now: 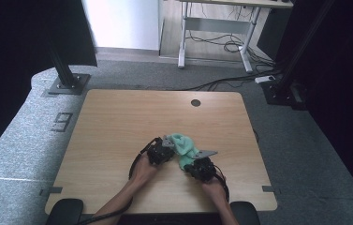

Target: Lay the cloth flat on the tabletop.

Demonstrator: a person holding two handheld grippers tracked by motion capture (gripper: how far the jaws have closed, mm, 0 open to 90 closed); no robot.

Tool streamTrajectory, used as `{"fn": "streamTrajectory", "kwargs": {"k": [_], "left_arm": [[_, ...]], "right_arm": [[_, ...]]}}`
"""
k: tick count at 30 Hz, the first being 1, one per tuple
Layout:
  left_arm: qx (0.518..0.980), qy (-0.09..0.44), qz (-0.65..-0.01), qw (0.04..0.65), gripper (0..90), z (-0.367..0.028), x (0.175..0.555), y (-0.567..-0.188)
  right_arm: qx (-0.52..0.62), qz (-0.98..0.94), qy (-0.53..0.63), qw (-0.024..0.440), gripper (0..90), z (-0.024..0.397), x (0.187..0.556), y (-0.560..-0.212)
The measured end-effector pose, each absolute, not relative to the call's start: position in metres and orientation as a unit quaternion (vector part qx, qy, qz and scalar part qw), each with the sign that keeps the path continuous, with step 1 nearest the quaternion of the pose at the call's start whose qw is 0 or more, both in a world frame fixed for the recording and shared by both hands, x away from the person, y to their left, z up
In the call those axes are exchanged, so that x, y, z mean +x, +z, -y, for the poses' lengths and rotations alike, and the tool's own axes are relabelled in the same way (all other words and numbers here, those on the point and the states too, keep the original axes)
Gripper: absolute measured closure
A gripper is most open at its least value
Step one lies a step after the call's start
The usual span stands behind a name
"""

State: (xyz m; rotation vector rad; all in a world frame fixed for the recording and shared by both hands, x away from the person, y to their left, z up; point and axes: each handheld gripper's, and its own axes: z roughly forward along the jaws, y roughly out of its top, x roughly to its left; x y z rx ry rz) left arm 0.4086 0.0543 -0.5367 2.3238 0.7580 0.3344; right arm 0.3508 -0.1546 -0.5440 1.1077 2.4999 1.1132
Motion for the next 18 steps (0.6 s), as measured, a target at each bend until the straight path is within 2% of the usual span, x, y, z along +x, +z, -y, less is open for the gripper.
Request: {"fn": "streamTrajectory", "kwargs": {"k": [7,18], "left_arm": [[0.855,0.141,-0.309,0.391,87.2,-0.082,0.408,-0.504],[0.824,0.174,-0.333,0.424,87.1,-0.137,0.404,-0.457]], "right_arm": [[0.371,-0.847,0.368,0.098,87.2,0.154,0.350,-0.543],[0.377,-0.848,0.356,0.108,87.1,0.164,0.351,-0.541]]}}
